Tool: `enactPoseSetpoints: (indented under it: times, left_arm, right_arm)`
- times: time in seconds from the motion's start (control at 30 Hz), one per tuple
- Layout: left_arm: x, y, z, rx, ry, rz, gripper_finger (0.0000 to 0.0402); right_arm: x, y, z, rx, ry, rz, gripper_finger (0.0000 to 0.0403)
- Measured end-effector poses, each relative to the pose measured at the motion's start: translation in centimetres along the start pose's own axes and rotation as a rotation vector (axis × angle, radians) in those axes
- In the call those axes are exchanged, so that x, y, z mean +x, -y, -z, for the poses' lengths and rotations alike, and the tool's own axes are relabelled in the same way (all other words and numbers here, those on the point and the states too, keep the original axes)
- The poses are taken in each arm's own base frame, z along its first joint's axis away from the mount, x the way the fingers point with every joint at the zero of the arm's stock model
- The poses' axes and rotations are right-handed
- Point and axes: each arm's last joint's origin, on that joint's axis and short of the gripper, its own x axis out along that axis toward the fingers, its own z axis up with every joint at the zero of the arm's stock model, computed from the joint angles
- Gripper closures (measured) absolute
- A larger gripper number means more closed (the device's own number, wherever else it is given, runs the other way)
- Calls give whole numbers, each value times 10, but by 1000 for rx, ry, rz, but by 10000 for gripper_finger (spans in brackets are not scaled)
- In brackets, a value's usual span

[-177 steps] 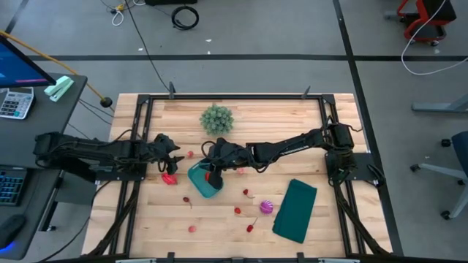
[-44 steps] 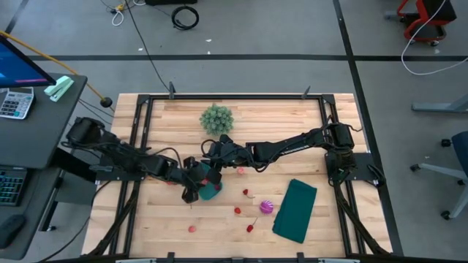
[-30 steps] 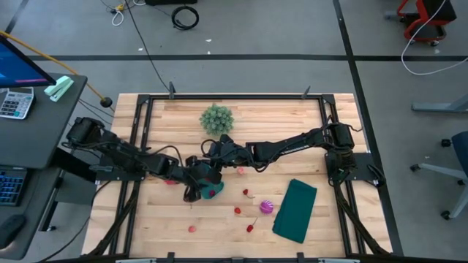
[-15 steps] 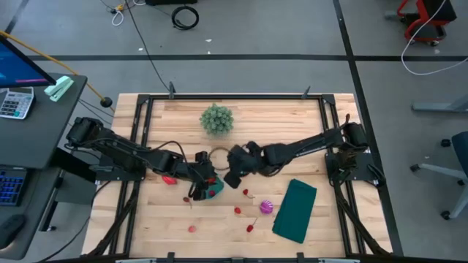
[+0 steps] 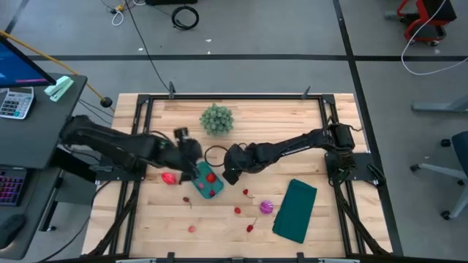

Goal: Pick and placing Produce into tupperware
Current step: Put the pink peach into the green bin

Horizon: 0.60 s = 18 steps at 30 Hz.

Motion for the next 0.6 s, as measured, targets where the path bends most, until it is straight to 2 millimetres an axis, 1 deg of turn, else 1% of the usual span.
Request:
enactPoseSetpoints:
  times: [0.1, 0.23, 0.33, 0.4, 0.47, 0.53, 0.6]
  left_arm:
    - [-29, -22, 10, -64, 49, 10, 230]
    - [-69, -54, 35, -184, 124, 43, 230]
    - [-87, -68, 56, -263, 194, 86, 230]
    - [-92, -73, 71, -301, 224, 116, 230]
    - [-90, -74, 88, -334, 237, 142, 230]
    - [-82, -71, 105, -364, 249, 168, 230]
    - [-69, -64, 120, -380, 272, 199, 230]
  right_arm:
    - [-4, -4, 7, 3, -6, 7, 241]
    - [-2, -7, 16, -24, -22, 38, 235]
    - [-3, -9, 17, 3, -5, 41, 233]
    - [-3, -9, 18, 14, 15, 63, 233]
    - [-4, -11, 19, 19, 36, 71, 233]
    - [0, -10, 21, 17, 36, 78, 233]
    - [3, -8, 25, 10, 27, 92, 233]
